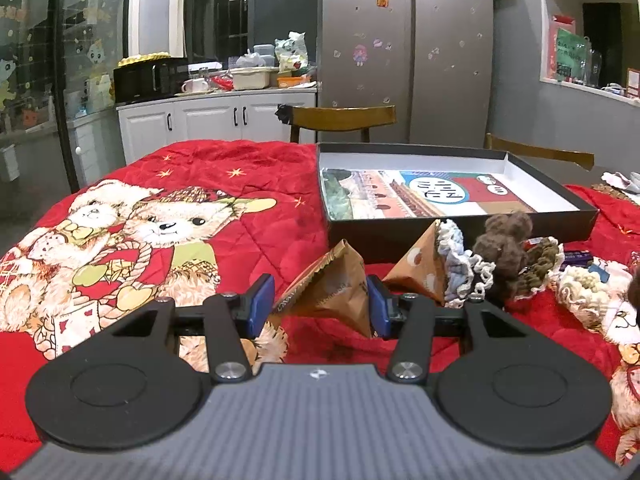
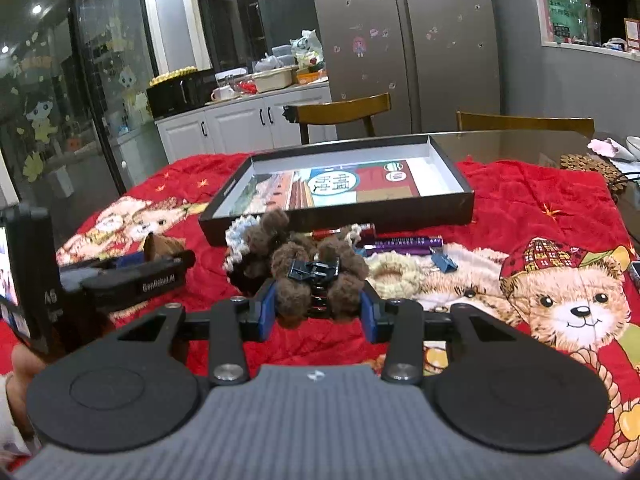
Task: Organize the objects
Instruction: 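Close right gripper on pompom hair tie while left gripper grasps paper triangle, lift both, then carry both held items over the black box and open both grippers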
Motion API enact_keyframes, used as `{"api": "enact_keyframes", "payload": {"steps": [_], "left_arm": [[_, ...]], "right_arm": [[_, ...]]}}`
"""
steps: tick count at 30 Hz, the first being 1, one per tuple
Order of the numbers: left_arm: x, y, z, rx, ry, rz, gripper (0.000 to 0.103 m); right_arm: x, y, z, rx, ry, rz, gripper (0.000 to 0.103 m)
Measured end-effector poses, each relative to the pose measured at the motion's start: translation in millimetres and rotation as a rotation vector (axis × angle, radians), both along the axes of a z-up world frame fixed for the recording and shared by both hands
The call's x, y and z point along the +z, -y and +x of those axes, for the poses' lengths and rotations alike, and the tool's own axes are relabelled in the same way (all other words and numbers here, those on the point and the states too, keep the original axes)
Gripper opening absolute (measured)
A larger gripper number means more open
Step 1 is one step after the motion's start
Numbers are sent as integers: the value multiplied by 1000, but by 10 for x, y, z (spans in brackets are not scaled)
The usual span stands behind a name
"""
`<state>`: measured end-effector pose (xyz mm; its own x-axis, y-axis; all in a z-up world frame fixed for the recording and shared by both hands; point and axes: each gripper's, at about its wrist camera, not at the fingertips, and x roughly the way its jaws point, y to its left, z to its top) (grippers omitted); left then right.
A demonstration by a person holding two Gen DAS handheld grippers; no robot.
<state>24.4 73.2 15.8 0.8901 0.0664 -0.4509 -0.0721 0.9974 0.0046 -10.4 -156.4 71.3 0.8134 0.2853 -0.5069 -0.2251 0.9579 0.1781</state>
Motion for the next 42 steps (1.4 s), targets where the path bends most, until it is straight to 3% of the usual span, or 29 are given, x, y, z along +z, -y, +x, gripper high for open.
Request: {"api": "enact_keyframes", "payload": {"steps": [17,24,29,35,38,42], "left_arm": [[497,-56,-124,-141,67,-85,55],[780,-28,160,-155,53,-96,56],[907,-68,581,-151,-15,-187,56],[874,-67,1042,-140,-72,-213,56],[756,-106,1189,-149,-104,-267,55],[577,-87,1333,-159,-152,-243,55]], "right_arm": [[395,60,415,-30,-21,126,46],[561,-50,793,-22,-35,124,47],[630,-111,1227,-37,-41,135,47],[474,-134,1844,-54,-100,222,47],[304,-162,2135,-40,-160,268,47],[27,-191,2376,-55,-231,321,47]]}}
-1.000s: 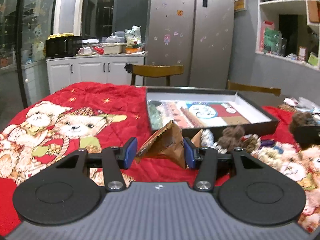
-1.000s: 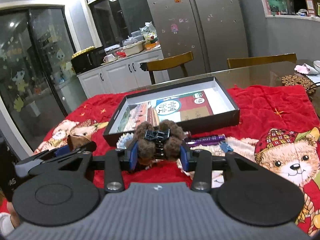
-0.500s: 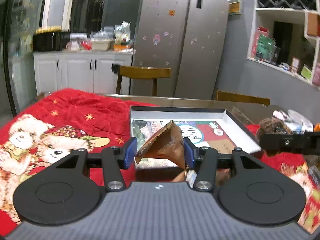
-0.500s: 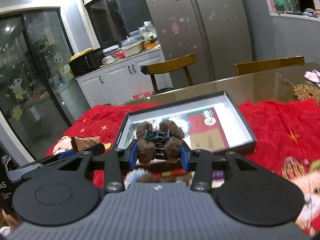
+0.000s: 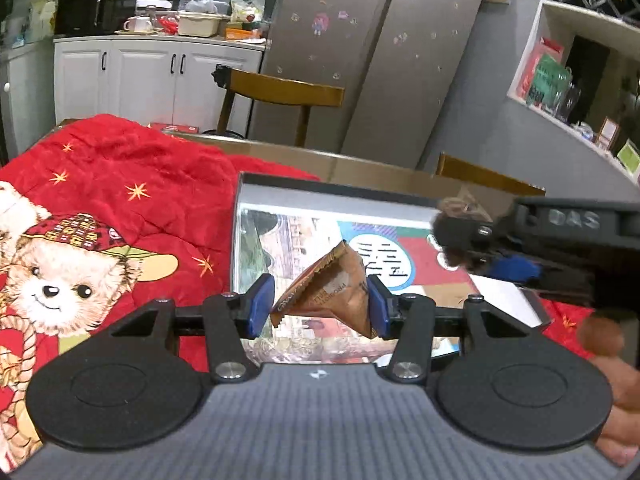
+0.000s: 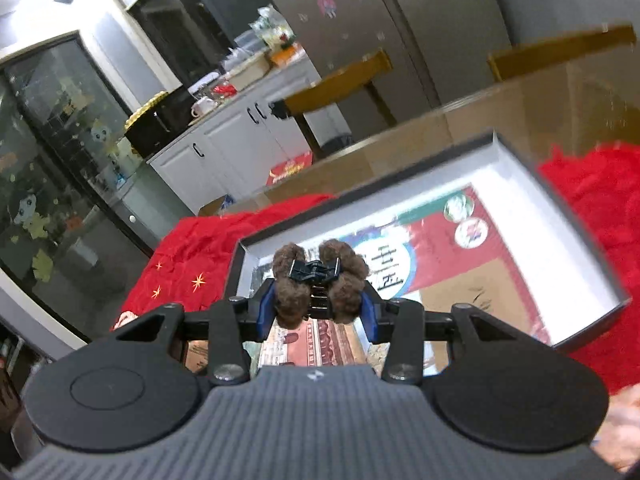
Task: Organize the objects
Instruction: 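Carry both held items over the black box and open both grippers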
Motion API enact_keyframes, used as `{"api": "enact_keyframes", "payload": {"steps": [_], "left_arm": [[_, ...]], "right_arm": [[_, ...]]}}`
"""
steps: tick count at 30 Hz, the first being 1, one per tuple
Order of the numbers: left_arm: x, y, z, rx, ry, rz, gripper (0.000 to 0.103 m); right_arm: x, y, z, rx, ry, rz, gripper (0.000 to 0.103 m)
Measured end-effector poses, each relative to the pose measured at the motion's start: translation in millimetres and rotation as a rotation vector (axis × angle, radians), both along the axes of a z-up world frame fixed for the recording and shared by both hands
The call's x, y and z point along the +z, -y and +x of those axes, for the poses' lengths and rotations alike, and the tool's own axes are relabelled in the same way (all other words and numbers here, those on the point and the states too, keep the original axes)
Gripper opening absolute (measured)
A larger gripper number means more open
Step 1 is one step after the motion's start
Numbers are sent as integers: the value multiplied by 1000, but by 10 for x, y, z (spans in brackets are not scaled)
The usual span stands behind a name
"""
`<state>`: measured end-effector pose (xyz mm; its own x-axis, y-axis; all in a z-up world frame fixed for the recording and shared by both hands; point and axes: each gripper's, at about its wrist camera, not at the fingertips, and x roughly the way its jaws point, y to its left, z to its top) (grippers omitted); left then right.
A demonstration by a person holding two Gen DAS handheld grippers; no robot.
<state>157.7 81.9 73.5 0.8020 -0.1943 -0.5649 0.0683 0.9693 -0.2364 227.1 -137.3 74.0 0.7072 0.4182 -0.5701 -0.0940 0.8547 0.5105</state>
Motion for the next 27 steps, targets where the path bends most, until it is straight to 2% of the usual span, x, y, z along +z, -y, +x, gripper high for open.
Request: {"api": "enact_keyframes", "payload": {"steps": [7,10,19,27], "left_arm": [[-253,-12,156,8,-13,43,54],[-321,-7,211,-6,-27,45,54],[-383,24,209,-9,-11,69,54],[-400,67,179,-5,-7,86,54]], "right_arm": [[-389,10,114,25,-58,74,47],[-443,-2,157,35,-81,53,47],[-445,-96,170,78,-119,-32,47],[-398,-86,135,95,-143,-60,47]]}}
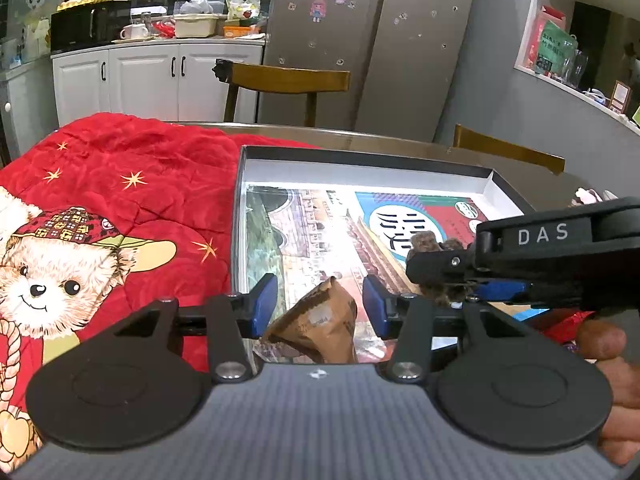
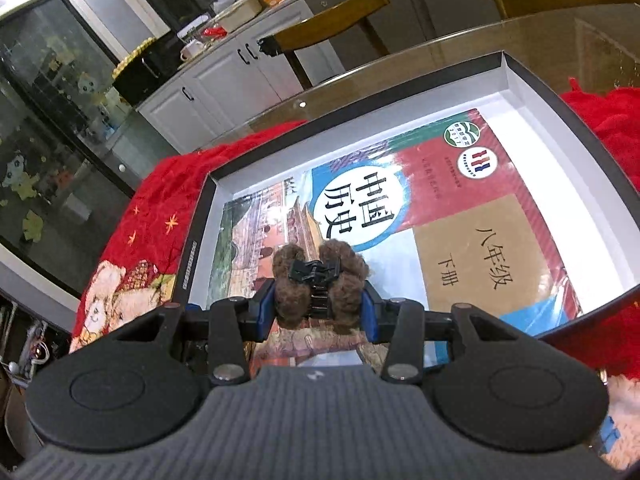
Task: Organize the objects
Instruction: 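Carry both held items over the black box and open both grippers, then withdraw both grippers from the box back toward the scattered items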
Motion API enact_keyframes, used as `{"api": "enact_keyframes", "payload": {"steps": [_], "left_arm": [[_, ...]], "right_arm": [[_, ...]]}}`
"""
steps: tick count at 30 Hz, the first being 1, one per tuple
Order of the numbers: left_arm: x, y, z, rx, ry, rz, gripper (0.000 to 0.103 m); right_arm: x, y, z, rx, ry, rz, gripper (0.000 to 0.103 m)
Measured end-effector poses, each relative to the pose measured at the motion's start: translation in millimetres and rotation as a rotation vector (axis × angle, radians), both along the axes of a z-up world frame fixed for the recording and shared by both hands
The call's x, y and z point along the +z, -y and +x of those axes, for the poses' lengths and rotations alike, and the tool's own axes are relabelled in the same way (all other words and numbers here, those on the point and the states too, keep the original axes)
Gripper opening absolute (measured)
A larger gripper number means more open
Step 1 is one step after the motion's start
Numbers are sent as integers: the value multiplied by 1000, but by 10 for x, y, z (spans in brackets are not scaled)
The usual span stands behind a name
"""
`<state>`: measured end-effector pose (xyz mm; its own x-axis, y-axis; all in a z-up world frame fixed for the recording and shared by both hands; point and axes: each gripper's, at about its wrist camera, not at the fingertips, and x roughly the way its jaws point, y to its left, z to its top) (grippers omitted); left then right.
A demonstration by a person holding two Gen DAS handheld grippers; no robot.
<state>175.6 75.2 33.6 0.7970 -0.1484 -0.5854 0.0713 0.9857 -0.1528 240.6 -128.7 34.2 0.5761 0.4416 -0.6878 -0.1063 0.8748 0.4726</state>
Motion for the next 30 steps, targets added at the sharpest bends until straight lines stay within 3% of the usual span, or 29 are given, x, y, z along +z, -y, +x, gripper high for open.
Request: {"api": "enact_keyframes", "payload": {"steps": [11,13,18,23,30], "left_arm": [[0,23,-73,-2,3,-11,57],[9,18,-97,-4,12,-13,61],[66,10,-155,2,34,-21,64],[166,-33,-213,9,43,-40,64],[575,8,-555,-21,184,3,68]], "right_arm": [[25,-10,-109,9,51,-23,49],[39,4,-136,15,61,-22,60],[89,20,-192,33,86,-17,71],[176,122,-250,16,77,35,72],[515,296,-579,18,188,51,77]]}}
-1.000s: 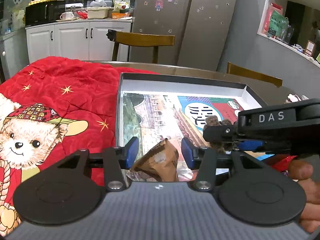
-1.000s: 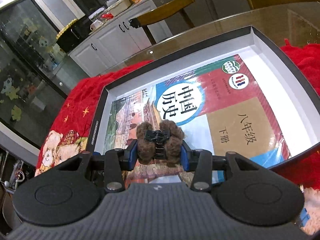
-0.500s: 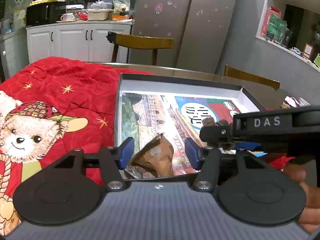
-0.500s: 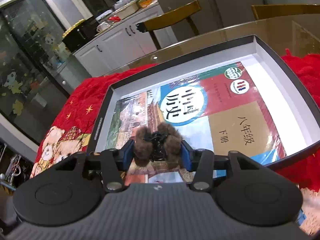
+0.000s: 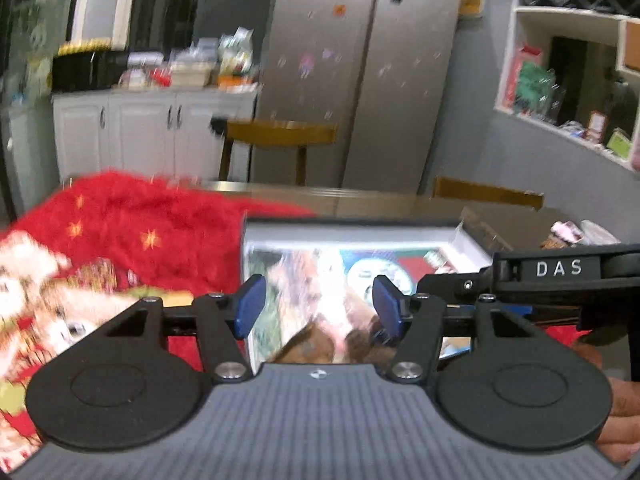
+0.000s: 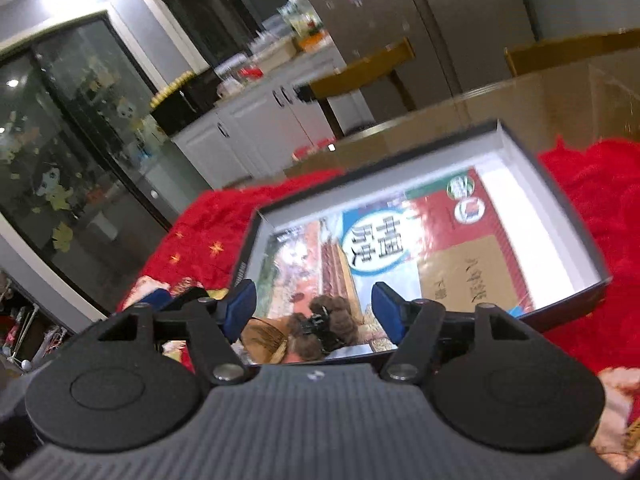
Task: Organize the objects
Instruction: 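Withdraw both grippers from the box back toward the scattered items, then grasp cream knitted scrunchie with right gripper while left gripper grasps black lace-edged scrunchie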
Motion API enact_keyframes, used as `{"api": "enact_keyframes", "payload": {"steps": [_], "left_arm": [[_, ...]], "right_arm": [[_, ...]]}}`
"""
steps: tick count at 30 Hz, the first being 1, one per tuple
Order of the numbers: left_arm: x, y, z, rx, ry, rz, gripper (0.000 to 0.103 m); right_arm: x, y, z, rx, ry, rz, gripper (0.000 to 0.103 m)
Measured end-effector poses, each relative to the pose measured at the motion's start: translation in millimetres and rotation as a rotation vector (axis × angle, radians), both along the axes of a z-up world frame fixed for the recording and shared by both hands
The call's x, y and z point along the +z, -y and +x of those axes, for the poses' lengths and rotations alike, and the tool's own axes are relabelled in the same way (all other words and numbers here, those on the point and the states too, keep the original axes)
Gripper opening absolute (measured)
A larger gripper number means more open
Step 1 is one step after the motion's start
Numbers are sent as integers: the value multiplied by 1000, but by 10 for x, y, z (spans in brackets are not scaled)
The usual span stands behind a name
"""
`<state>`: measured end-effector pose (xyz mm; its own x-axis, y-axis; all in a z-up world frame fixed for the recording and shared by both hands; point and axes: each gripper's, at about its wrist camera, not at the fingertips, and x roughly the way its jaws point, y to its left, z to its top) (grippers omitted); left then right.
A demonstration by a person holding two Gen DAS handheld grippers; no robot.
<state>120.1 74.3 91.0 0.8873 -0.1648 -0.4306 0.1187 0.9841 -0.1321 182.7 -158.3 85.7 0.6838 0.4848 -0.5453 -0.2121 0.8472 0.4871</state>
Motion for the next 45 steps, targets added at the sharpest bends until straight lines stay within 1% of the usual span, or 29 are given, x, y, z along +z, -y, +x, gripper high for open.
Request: {"api": "enact_keyframes", "payload": {"steps": [5,7,8,10,13,15,17,19,21,23,25,26,27,29,31,33,35,37,39,42,43,45], "left_arm": [[299,119,-376,-54,118,28,70],[389,162,-536,-74,146,19,71],[424,193,-616,-100,155,12,71],[478,244,-799,-139,180,11,71],[520,357,-1089,-124,257,41,71],[507,427,-1248,-140,290,72,71],[449,470,-1376,-141,300,93,71],[351,480,-1444,-145,289,104,71],[214,464,-1431,-156,257,111,71],[45,450,-1378,-183,208,117,71],[-128,427,-1258,-213,171,135,71],[-196,433,-1212,-225,159,142,70],[-263,421,-1142,-235,143,141,70],[-411,397,-1039,-269,89,129,70],[-558,337,-969,-288,36,107,69],[-664,303,-933,-288,14,98,69],[-746,302,-941,-279,17,108,69],[-809,308,-971,-264,45,124,68],[-833,316,-1011,-265,67,135,63],[-810,320,-1074,-274,110,130,59],[-807,325,-1086,-278,113,132,58],[-828,326,-1035,-301,78,128,50]], "right_arm": [[238,176,-357,-12,96,13,80],[303,235,-499,-27,131,9,81],[332,257,-555,-32,145,7,81],[367,320,-697,-47,177,8,82],[387,401,-877,-76,220,12,84],[384,443,-963,-104,241,12,86],[363,481,-1065,-136,265,9,87],[316,504,-1149,-169,292,2,89],[234,498,-1224,-201,322,-20,90],[115,486,-1296,-240,362,-51,91],[-51,483,-1331,-309,399,-82,91],[-132,486,-1335,-349,394,-103,91],[-174,485,-1310,-375,358,-131,91],[-256,525,-1268,-385,343,-117,91],[-305,529,-1207,-410,315,-133,91],[-336,498,-1128,-393,294,-159,91],[-372,480,-1071,-383,271,-172,91],[-423,468,-1046,-372,239,-173,91],[-483,442,-1038,-353,204,-169,91],[-578,403,-1007,-339,160,-179,91],[-610,387,-1025,-336,148,-184,91],[-661,365,-1009,-328,121,-191,91]]}}
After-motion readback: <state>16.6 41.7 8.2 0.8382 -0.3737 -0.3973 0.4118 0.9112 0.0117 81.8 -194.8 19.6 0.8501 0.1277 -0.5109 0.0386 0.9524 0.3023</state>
